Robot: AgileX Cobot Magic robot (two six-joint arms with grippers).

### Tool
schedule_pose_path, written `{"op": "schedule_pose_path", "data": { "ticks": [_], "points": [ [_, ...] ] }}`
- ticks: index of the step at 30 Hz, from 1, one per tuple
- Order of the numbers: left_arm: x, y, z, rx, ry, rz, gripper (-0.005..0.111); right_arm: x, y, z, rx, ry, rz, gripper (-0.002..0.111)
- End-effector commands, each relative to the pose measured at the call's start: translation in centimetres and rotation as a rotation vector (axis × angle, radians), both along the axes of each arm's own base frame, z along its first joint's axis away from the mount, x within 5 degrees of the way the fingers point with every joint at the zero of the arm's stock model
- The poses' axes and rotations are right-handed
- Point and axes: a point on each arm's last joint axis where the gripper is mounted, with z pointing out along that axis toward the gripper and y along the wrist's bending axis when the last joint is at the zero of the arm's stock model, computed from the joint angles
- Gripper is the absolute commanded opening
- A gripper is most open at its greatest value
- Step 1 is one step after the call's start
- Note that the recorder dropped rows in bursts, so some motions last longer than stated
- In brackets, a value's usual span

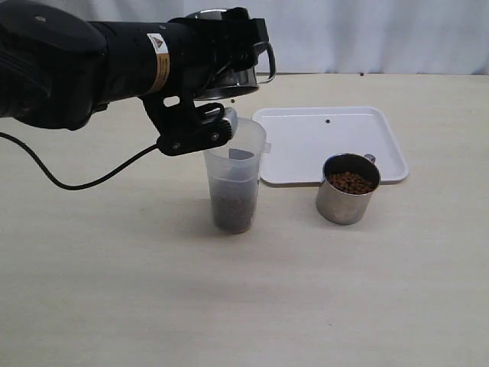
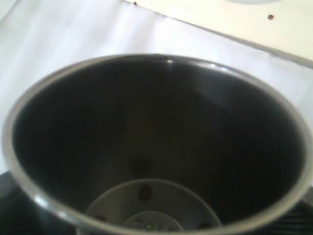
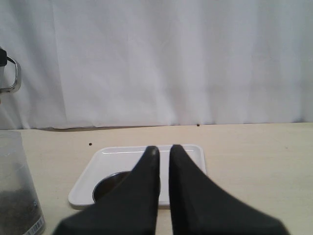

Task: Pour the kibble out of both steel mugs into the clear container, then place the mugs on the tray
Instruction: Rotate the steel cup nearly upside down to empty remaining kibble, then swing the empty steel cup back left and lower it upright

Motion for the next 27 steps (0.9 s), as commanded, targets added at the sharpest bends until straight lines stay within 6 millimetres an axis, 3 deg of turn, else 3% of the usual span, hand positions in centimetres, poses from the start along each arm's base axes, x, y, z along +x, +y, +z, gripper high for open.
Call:
{"op": "schedule_pose_path", "data": {
  "ticks": [1, 6, 9, 15, 21, 27],
  "points": [
    [-0.2, -0.3, 0.4, -0.101, 0.049, 0.027, 0.0, 0.0, 0.0, -0.1, 0.004, -0.003, 0.004, 0.005],
    [-0.3, -0.3, 0.4, -0.396, 0.218, 0.172, 0.0, 0.0, 0.0, -0.1, 0.004, -0.003, 0.004, 0.005],
    [-0.4, -0.3, 0.4, -0.683, 0.403, 0.324, 0.0, 0.0, 0.0, -0.1, 0.004, -0.003, 0.004, 0.005],
    [0.6, 1.9, 1.2, -1.177, 0.665, 0.597, 0.0, 0.0, 0.0, -0.1, 0.004, -0.003, 0.004, 0.005],
    [1.7, 5.9, 1.3, -1.493, 0.89, 0.697, 0.0, 0.0, 0.0, -0.1, 0.004, -0.003, 0.004, 0.005],
    [1.4, 12.6, -1.9, -1.794, 1.191, 0.663, 0.0, 0.0, 0.0, -0.1, 0.004, -0.003, 0.004, 0.005]
  ]
}}
